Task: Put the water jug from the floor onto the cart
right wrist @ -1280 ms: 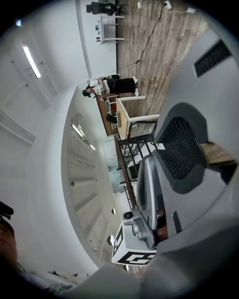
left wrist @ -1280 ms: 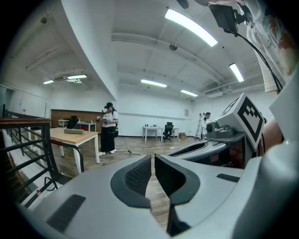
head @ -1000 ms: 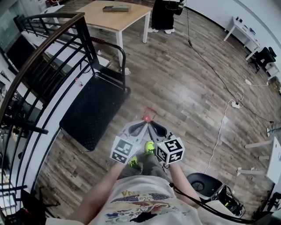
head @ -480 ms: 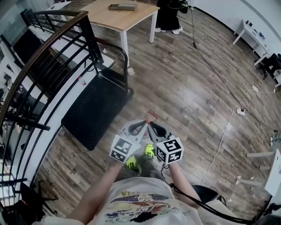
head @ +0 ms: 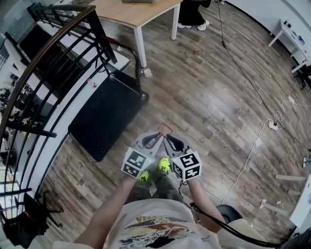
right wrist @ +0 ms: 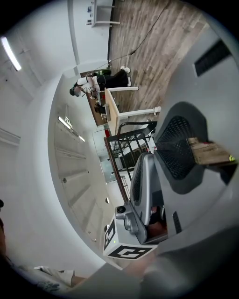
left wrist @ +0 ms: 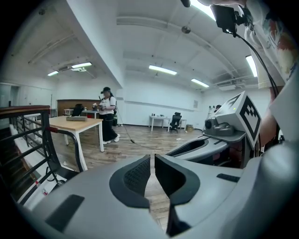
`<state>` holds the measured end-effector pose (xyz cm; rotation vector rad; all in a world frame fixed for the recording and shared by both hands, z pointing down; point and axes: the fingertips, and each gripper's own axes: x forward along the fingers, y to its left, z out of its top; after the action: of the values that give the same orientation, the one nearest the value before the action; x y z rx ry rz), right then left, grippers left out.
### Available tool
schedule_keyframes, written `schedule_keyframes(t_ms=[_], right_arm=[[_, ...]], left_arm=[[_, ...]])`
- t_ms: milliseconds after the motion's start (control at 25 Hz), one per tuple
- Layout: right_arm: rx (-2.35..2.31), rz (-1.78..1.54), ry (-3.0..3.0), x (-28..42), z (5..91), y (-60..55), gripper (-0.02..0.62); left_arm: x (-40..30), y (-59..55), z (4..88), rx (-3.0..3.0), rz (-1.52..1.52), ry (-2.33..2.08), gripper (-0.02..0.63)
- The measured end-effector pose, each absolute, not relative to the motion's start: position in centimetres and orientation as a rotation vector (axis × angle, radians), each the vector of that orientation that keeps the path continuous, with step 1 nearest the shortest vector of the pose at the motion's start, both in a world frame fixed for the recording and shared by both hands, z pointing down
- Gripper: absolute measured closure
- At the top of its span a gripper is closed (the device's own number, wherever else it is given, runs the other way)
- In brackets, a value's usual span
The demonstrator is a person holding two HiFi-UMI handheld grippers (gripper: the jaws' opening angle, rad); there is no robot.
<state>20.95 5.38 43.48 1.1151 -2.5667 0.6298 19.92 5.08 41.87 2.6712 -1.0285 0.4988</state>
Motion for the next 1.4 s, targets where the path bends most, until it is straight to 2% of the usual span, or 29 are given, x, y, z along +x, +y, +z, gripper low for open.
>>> schedule_keyframes(t_ms=[680,1400], right_arm=[[1.089,0.655,-2.482,23.5,54.4,1.6,0.563],[1.176,0.648,-2.342,20.6,70.2,-3.1,0.563]], left_arm=[[22.4,1.6,52.8,2.59,0.551,-1.009,0.594],[19.4,-3.3,68.9,2.577,0.611,-0.921,0.594]])
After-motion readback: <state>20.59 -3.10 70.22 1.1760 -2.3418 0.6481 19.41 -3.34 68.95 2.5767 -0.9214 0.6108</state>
